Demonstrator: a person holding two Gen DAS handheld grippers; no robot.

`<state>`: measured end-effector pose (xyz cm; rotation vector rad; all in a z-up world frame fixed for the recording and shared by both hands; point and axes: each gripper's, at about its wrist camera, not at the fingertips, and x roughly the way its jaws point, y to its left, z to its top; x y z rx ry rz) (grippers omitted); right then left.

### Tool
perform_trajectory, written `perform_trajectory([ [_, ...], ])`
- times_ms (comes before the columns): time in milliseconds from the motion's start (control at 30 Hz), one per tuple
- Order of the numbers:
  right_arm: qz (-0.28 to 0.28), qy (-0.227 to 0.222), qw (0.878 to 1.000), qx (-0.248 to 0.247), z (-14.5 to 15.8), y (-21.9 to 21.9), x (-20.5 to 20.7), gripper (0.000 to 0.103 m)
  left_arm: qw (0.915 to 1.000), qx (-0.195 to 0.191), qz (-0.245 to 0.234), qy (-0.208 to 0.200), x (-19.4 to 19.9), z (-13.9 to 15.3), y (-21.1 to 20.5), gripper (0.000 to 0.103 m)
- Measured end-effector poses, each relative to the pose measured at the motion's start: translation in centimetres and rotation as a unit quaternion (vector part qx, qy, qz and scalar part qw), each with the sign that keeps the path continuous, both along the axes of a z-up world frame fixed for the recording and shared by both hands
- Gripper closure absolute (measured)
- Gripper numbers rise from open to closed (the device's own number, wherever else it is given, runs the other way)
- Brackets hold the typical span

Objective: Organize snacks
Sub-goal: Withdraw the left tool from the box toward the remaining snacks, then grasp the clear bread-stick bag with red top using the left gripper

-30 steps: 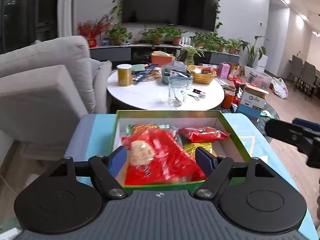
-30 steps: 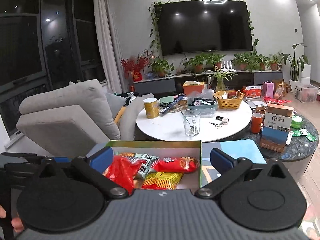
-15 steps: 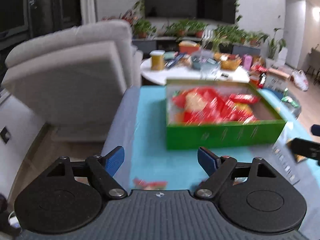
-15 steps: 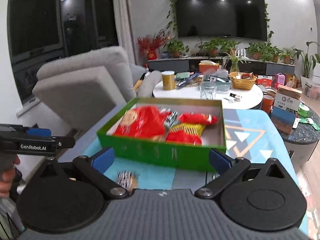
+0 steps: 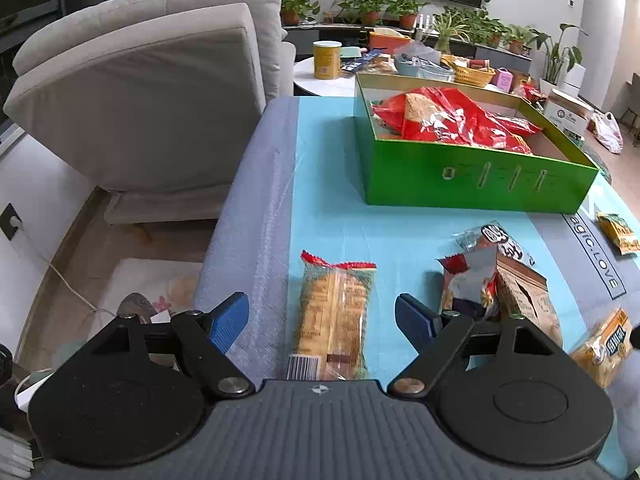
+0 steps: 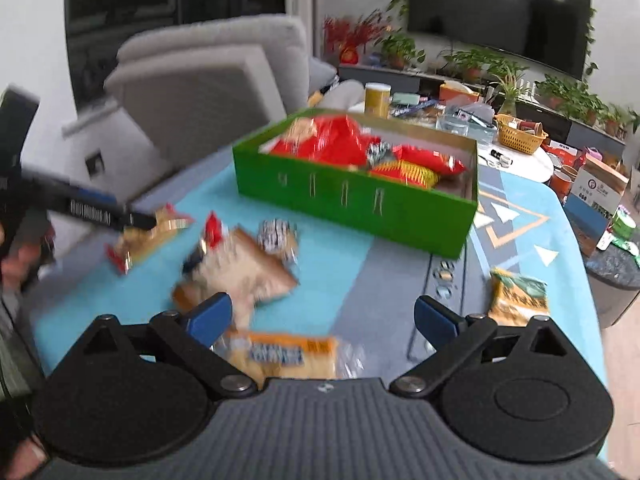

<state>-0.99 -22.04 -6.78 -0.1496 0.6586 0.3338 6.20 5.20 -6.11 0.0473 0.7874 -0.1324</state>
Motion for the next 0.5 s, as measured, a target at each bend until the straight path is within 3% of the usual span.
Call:
perform_trajectory([
  [133, 0.016, 0.023, 0.999, -0.030, -1.2, -0.3, -0.8, 0.024, 1.0000, -0.003, -0.005, 0.002, -0.1, -0.3, -0.1, 0.025],
  [333, 0.030, 0.047, 0.996, -0.074, -3.0, 0.6, -0.7, 0.024, 0.9998, 0.003, -0.007, 0.018, 0.1, -0.9, -0.4, 0.039],
  [500, 0.028, 0.043, 0.996, -0.068, -3.4, 1.2, 0.6, 0.024, 0.9993, -0.006, 0.002, 0.037, 0.4, -1.4, 0.0, 0.049],
])
